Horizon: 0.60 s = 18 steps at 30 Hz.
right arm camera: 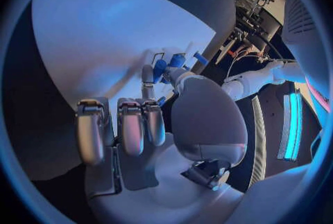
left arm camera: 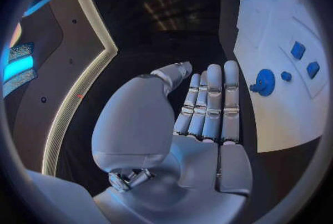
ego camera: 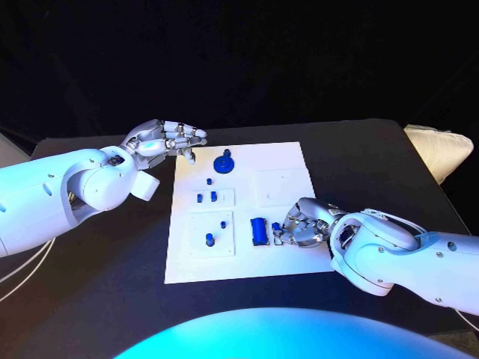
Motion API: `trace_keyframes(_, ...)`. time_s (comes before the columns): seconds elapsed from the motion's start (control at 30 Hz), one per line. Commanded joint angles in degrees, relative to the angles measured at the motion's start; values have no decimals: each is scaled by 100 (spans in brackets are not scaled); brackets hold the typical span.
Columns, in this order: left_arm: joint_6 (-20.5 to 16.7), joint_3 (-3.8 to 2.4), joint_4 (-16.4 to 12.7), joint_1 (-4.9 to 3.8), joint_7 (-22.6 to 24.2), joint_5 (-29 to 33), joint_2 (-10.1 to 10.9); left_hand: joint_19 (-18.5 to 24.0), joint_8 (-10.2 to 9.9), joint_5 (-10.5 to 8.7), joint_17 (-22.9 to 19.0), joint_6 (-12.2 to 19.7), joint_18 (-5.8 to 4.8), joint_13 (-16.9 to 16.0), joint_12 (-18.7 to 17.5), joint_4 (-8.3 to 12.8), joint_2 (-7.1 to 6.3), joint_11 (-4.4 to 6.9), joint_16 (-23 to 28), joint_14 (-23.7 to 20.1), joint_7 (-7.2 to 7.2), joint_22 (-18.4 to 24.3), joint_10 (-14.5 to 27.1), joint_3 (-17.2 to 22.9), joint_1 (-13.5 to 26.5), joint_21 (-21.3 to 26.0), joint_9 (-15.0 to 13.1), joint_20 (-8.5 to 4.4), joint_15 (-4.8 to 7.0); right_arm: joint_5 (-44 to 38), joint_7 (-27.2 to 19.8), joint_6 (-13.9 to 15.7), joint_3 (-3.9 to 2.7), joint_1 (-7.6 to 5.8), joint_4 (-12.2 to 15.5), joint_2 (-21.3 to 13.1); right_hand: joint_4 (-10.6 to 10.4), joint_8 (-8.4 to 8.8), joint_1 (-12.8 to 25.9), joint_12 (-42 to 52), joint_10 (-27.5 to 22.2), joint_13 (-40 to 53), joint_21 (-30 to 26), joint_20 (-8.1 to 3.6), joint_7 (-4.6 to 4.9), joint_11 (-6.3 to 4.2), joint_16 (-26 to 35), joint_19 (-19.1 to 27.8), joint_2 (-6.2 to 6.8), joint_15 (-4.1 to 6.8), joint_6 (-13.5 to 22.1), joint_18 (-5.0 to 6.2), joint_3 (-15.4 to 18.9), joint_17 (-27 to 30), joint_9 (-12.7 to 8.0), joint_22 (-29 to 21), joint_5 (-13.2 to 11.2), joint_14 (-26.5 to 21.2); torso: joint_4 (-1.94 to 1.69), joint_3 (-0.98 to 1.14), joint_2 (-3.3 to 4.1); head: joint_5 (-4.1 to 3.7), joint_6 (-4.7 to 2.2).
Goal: Assemble the parts on the task board
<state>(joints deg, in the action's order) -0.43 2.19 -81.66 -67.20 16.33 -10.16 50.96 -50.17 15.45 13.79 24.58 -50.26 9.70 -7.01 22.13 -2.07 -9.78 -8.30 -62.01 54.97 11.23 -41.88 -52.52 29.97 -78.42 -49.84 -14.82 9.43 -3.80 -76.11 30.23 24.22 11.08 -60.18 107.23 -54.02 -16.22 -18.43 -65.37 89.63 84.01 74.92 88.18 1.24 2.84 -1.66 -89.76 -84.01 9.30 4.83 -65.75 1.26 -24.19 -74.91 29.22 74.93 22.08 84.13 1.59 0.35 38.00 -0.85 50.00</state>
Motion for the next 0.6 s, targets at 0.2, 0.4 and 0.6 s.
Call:
trace_keyframes(0.2, 110, -4, -20, -3, 15, 7, -2, -22, 35, 21, 2, 44, 83, -7, 39, -39, 62, 20, 13, -19, 2, 9, 37, 4, 4, 22, 6, -1, -21, -74, 111, -281, -2, 0, -10, 8, -24, -48, 67, 37, 599, 1508, 17, -23, -107, -52, -24, -563, -1, 44, -149, -95, -2, -1509, 9, 1465, 44, 587, 1, 3, 0, -17, 0)
trace_keyframes(0.4, 109, -4, -21, -3, 10, 7, -1, -23, 36, 23, 2, 44, 84, -7, 41, -38, 65, 20, 14, -19, 1, 9, 39, 8, 0, 22, 6, -1, -20, -88, 109, -318, -2, -1, -11, 22, -22, -53, 74, 37, 599, 1508, 4, -24, -109, -54, -24, -560, -5, 45, -151, -92, -4, -1509, 9, 1461, 51, 587, 3, 1, 2, -21, 0)
trace_keyframes(0.6, 109, -4, -21, -3, 7, 7, -2, -23, 38, 25, 2, 45, 84, -6, 44, -37, 68, 21, 14, -21, 1, 10, 41, 14, -6, 23, 7, -2, -19, -64, 42, -222, -3, -2, -10, 38, -28, -63, 144, 37, 599, 1508, -29, -26, -102, -51, -24, -552, 29, 46, -135, -86, 23, -1509, 5, 1453, 41, 587, -1, -1, -1, -21, 0)
